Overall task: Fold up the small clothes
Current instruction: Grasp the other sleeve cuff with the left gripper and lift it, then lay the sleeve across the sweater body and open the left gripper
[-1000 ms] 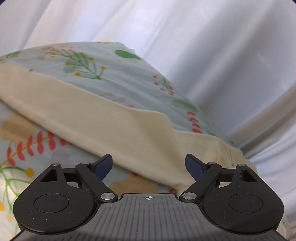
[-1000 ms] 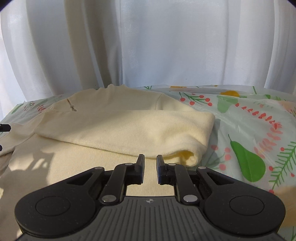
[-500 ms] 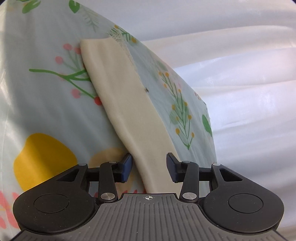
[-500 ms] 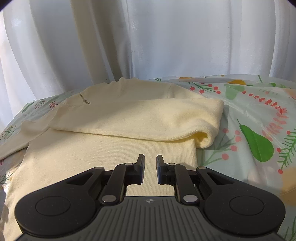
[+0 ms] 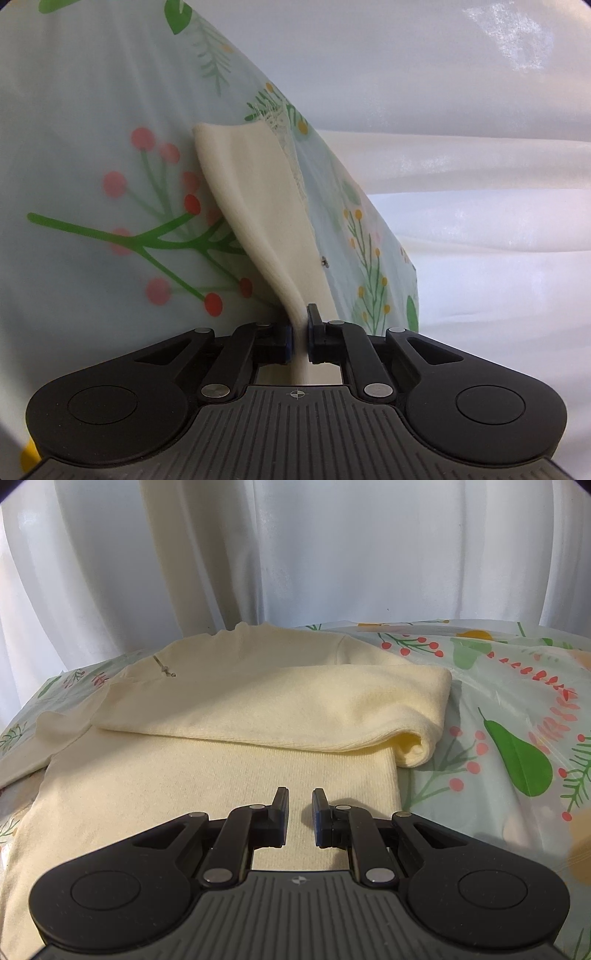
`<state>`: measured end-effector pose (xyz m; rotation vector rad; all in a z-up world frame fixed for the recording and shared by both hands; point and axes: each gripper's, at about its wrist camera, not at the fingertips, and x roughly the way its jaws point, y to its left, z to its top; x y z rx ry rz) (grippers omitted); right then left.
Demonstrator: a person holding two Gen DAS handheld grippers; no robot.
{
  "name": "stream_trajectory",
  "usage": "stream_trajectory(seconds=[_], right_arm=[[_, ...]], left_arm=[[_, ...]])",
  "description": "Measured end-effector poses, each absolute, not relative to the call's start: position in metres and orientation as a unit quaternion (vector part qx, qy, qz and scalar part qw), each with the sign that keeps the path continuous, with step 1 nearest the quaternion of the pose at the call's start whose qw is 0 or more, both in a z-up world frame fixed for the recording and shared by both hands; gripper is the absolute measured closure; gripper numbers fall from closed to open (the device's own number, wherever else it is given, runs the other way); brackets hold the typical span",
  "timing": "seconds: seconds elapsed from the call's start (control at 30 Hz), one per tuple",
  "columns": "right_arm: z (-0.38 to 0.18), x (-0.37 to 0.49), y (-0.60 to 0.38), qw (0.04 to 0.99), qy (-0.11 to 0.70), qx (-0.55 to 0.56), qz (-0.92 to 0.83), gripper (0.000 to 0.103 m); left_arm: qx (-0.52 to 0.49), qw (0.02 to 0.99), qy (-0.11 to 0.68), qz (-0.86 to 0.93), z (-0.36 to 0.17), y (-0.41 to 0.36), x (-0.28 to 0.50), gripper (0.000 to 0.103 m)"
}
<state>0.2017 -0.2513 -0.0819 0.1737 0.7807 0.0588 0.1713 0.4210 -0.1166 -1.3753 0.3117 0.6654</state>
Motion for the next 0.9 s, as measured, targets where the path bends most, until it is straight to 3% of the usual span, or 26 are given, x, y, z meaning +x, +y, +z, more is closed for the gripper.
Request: stream_trajectory(seconds=[0.23,0.43,0.7,0.8,0.9], right_arm=[[-0.08,0.203,-0.25,0.923,0.375,0.084,0.028,0.09],[-0.078,0.201,-0.253,0.925,0.37,0.085,0.027,0.09],[-0.075,0.194,-0.261,0.927,0.363,0.098,0.017,0.09],[-0.074,0.19,-0.262,0.928,0.358,0.1,0.015,0.09],[-0.074,0.189,-0.263,0.927,0.358,0.108,0.017,0.09]], left_arm=[[-0.548,0.755,0.16,0.324,-0.097,0.405,0.179,0.094],[-0.414,0.843,0.173,0.296,-0.052,0.364,0.206,0.095],[-0.183,0.963,0.184,0.079,0.019,0.213,0.25,0.095],[-0.12,0.971,0.201,-0.038,0.021,0.14,0.258,0.094],[-0.092,0.959,0.251,-0.095,-0.005,0.086,0.27,0.083]])
